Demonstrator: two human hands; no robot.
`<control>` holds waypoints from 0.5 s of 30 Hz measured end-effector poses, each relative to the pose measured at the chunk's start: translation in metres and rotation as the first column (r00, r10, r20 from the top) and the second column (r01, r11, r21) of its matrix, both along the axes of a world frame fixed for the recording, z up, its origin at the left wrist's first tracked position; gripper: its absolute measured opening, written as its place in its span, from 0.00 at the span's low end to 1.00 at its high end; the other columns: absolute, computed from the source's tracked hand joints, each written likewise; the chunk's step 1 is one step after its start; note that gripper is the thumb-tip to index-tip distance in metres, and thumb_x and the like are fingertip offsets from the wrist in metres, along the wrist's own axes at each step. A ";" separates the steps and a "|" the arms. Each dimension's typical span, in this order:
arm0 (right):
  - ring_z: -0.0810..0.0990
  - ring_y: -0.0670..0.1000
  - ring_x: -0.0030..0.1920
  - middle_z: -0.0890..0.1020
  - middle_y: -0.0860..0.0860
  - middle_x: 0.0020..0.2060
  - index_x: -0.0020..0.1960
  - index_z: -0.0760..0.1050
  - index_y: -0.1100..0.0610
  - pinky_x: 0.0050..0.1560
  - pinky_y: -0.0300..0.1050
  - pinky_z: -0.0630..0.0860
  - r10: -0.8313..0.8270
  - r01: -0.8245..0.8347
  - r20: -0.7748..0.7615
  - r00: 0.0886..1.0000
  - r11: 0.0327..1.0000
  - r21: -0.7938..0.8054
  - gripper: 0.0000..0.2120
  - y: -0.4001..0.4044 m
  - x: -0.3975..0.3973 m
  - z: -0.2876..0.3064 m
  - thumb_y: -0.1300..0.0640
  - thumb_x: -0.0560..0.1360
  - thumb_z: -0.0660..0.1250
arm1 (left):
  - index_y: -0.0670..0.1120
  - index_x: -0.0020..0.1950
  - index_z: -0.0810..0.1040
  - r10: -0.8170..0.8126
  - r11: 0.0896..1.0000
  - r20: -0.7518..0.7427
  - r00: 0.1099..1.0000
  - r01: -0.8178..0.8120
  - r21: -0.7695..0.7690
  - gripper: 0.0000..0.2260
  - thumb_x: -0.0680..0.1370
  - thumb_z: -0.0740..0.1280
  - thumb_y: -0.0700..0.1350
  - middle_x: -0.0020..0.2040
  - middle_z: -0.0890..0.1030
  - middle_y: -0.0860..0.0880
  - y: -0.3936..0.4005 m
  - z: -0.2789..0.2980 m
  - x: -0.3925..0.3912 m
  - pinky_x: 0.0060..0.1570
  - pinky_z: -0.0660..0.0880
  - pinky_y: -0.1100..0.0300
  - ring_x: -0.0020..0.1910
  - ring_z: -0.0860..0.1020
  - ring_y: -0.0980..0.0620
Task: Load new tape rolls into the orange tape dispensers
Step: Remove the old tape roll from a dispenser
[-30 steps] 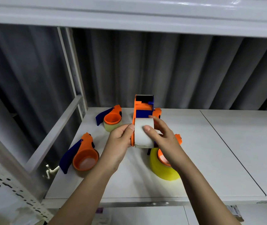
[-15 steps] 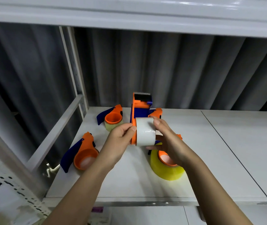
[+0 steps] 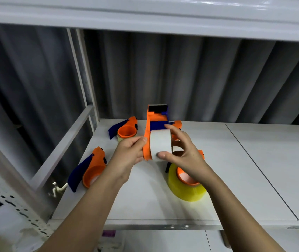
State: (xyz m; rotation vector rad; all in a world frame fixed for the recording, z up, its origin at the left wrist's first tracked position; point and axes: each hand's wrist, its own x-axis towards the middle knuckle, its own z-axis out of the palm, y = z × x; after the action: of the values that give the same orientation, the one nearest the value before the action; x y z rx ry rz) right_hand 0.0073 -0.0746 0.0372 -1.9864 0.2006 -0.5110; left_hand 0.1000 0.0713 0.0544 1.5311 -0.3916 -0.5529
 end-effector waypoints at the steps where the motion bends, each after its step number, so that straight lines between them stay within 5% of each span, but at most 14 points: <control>1: 0.69 0.44 0.63 0.65 0.36 0.63 0.66 0.60 0.31 0.54 0.34 0.76 0.019 -0.019 -0.004 1.000 0.999 -0.039 0.33 -0.002 0.000 -0.001 0.47 0.68 0.74 | 0.44 0.65 0.75 0.009 1.000 -0.070 0.997 -0.009 -0.011 0.14 0.80 0.62 0.45 0.55 0.82 0.46 -0.001 0.001 0.001 0.52 0.78 0.58 0.53 0.81 0.50; 3: 0.69 0.45 0.64 0.64 0.40 0.66 0.66 0.60 0.32 0.55 0.36 0.76 0.062 -0.062 -0.027 0.998 0.998 0.010 0.33 -0.005 0.000 -0.003 0.48 0.69 0.74 | 0.44 0.65 0.74 -0.001 1.000 -0.085 0.996 0.001 -0.008 0.14 0.80 0.62 0.45 0.56 0.81 0.46 -0.003 0.002 0.001 0.50 0.78 0.59 0.53 0.81 0.50; 7: 0.75 0.48 0.59 0.70 0.47 0.65 0.66 0.63 0.41 0.50 0.43 0.78 0.071 0.016 -0.155 0.985 0.865 0.501 0.29 0.002 0.002 0.010 0.36 0.68 0.64 | 0.46 0.65 0.74 -0.060 0.994 0.179 0.982 0.042 0.101 0.13 0.82 0.59 0.46 0.58 0.79 0.48 -0.007 0.001 -0.003 0.59 0.75 0.57 0.57 0.77 0.52; 11: 0.80 0.55 0.54 0.76 0.54 0.59 0.68 0.63 0.45 0.41 0.47 0.81 0.101 0.064 -0.250 0.963 0.814 0.577 0.27 0.003 0.011 0.012 0.34 0.73 0.60 | 0.47 0.65 0.69 -0.182 0.981 0.315 0.931 0.149 0.124 0.12 0.82 0.58 0.42 0.59 0.75 0.50 -0.009 -0.002 -0.010 0.48 0.74 0.72 0.57 0.75 0.56; 15: 0.80 0.56 0.57 0.77 0.55 0.59 0.67 0.68 0.47 0.43 0.49 0.81 0.118 0.058 -0.214 0.970 0.739 0.671 0.29 0.001 0.013 0.011 0.36 0.71 0.66 | 0.45 0.63 0.68 -0.179 0.981 0.336 0.925 0.143 0.129 0.11 0.82 0.57 0.43 0.58 0.73 0.49 -0.004 0.000 -0.009 0.43 0.71 0.79 0.54 0.73 0.59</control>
State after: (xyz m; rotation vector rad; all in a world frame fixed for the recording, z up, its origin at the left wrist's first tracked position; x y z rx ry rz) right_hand 0.0208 -0.0731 0.0479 -1.3152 0.4412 -0.1244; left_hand 0.0906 0.0675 0.0548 1.7098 -0.7765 -0.4337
